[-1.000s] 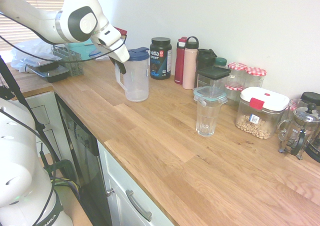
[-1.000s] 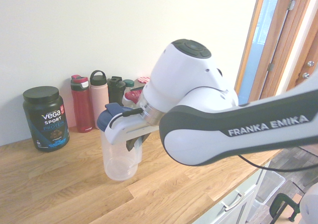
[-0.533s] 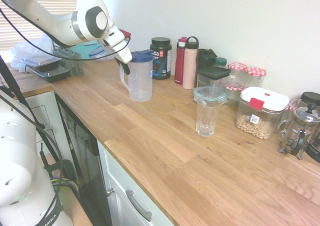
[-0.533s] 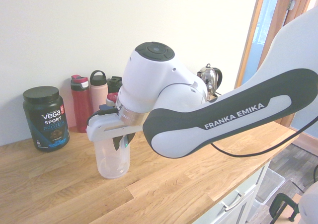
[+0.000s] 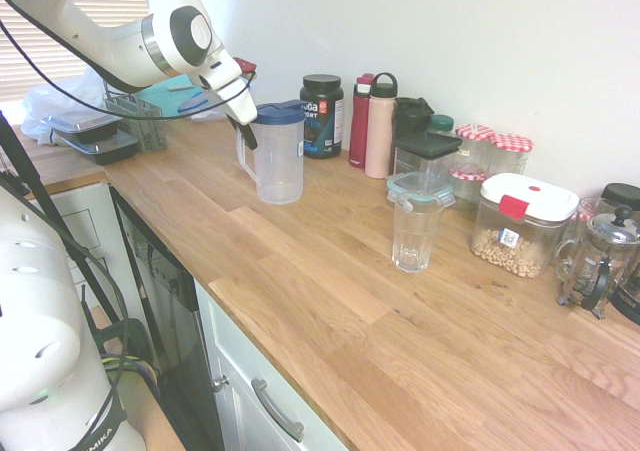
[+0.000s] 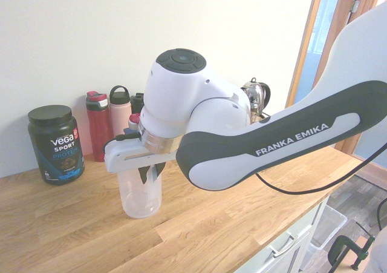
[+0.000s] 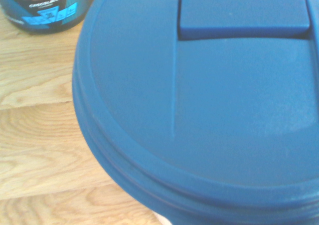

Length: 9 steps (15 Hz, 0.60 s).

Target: Pour me some water

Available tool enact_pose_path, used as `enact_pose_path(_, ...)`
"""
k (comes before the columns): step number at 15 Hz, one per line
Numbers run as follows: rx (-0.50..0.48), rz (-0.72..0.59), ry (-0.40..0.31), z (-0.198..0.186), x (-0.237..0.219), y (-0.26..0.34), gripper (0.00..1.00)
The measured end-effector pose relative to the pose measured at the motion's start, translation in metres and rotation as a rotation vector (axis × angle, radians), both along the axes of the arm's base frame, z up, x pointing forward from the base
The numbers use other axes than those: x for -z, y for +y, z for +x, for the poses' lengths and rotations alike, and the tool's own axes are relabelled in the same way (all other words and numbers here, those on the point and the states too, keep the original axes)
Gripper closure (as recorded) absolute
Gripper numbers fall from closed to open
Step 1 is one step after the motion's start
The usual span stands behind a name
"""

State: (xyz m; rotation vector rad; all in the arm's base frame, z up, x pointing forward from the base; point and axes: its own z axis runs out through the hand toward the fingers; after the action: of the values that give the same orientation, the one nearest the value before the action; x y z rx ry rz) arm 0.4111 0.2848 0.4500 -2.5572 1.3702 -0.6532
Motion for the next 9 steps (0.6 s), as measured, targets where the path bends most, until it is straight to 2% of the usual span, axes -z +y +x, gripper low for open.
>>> enact_pose_path(6, -0.01, -0.005, 0.016, -0.004, -0.003, 0.0, 0.0)
enact_pose_path(9, -0.048, -0.016, 0.097, -0.018, 0.0, 0.007, 0.0)
